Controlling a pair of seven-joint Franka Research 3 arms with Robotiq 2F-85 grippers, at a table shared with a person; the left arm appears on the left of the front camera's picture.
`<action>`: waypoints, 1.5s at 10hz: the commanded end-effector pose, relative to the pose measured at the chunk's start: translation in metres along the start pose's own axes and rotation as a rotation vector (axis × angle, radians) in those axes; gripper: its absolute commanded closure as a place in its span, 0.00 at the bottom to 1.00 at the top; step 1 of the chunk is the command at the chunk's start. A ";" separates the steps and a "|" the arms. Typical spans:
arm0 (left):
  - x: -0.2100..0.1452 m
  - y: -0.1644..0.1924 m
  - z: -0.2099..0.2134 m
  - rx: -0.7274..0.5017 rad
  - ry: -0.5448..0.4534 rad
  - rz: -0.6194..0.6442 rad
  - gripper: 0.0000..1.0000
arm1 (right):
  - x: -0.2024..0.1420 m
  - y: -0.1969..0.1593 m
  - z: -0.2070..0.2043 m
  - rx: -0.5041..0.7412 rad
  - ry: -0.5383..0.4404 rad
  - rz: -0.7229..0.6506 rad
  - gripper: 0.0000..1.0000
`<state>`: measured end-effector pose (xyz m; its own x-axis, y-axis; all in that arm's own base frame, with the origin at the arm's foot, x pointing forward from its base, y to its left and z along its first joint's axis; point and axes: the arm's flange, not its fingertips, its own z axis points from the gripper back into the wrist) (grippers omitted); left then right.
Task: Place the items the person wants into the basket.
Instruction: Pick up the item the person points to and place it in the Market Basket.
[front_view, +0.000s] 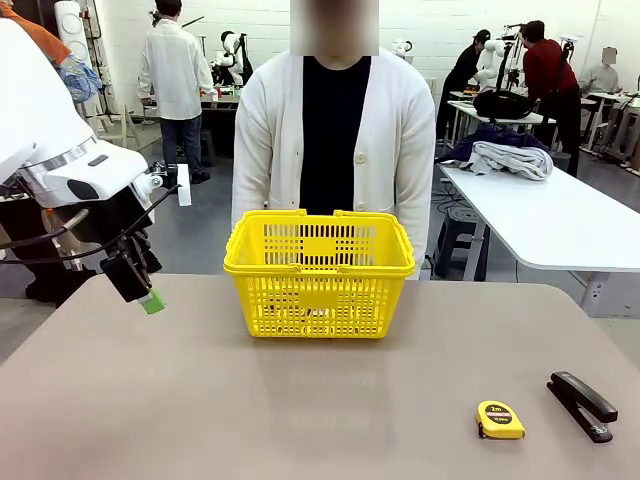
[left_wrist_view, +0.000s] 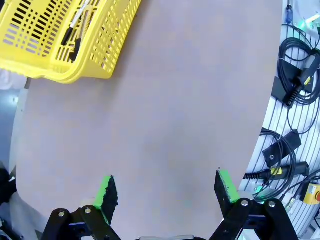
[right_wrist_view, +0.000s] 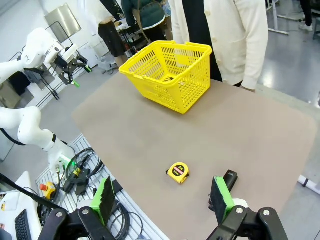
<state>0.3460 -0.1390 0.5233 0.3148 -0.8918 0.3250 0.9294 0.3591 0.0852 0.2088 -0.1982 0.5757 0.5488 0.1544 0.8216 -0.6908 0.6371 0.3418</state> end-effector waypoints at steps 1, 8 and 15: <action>0.000 -0.002 0.003 0.005 -0.007 -0.007 0.00 | 0.002 -0.001 -0.001 0.014 -0.027 0.015 0.00; -0.028 0.018 0.027 -0.077 -0.131 -0.065 0.00 | 0.002 -0.001 -0.001 0.014 -0.027 0.015 0.00; -0.192 0.052 0.167 0.000 -0.454 -0.147 0.00 | 0.002 -0.001 -0.001 0.014 -0.027 0.015 0.00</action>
<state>0.2970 0.0901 0.6315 0.0583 -0.7410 0.6690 0.9658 0.2114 0.1500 0.2088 -0.1983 0.5756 0.5488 0.1542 0.8216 -0.6907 0.6372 0.3418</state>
